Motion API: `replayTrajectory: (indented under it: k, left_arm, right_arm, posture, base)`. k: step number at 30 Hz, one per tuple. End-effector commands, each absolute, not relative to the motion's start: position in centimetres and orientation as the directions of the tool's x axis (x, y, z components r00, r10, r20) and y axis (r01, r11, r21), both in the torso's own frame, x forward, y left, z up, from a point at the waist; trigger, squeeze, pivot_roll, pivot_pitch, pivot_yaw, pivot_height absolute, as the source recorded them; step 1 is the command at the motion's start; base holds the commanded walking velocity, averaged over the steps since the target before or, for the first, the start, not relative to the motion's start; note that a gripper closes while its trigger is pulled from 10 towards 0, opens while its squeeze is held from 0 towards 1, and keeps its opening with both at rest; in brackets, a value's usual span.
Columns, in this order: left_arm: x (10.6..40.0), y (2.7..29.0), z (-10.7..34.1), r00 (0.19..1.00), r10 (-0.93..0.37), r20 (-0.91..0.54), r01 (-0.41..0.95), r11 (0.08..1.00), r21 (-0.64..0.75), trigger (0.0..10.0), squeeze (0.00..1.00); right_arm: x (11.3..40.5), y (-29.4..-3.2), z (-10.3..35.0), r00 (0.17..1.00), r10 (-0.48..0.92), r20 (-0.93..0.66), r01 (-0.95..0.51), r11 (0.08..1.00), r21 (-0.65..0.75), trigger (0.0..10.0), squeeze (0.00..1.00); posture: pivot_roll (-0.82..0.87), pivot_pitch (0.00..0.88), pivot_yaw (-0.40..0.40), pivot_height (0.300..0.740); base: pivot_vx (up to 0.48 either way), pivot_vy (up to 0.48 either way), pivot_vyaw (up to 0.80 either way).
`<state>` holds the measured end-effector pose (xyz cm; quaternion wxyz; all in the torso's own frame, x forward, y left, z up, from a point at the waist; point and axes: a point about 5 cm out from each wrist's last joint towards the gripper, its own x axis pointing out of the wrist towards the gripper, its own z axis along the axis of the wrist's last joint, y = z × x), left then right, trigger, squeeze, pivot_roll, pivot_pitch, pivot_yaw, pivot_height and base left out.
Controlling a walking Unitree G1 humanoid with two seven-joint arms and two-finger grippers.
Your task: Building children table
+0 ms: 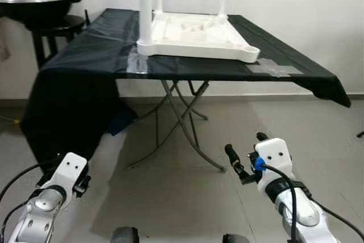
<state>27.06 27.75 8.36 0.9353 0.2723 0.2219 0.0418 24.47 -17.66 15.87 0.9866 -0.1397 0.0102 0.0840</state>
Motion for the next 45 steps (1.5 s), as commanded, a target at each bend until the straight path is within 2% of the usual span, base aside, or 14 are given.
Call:
replayTrajectory:
  k: [1,13,22,32,45]
  left_arm:
    - [26.9,28.4,8.2,0.885,0.232,-0.404,0.036,0.83,0.557,10.0,0.0]
    - [26.5,29.0,7.7,0.864,0.269,-0.426,0.027,0.82,0.572,10.0,0.0]
    - [25.7,31.1,6.5,0.792,0.391,-0.469,-0.04,0.8,0.599,10.0,0.0]
    - [24.5,32.6,5.2,0.727,0.449,-0.52,-0.094,0.815,0.572,10.0,0.0]
    - [24.6,33.4,4.5,0.69,0.429,-0.583,-0.09,0.85,0.519,10.0,0.0]
  right_arm:
    - [24.6,-17.9,15.6,0.985,0.159,-0.063,-0.17,0.952,-0.255,10.0,0.0]
    - [24.7,-17.8,15.8,0.983,0.171,-0.061,-0.181,0.951,-0.252,10.0,0.0]
    - [24.7,-17.8,15.9,0.98,0.188,-0.062,-0.198,0.946,-0.257,10.0,0.0]
    - [24.7,-17.8,16.1,0.976,0.207,-0.064,-0.216,0.942,-0.258,10.0,0.0]
    - [24.8,-17.9,16.7,0.971,0.23,-0.073,-0.24,0.948,-0.211,10.0,0.0]
  posture:
    - [0.08,0.0,-0.055,0.496]
    - [0.08,0.0,-0.056,0.461]
    - [0.08,0.0,-0.055,0.416]
    - [0.08,0.0,-0.059,0.371]
    - [0.06,0.0,-0.06,0.341]
  base:
    - [0.0,0.0,0.0]
    - [0.0,0.0,0.0]
    - [0.0,0.0,0.0]
    - [0.0,0.0,0.0]
    - [0.0,0.0,0.0]
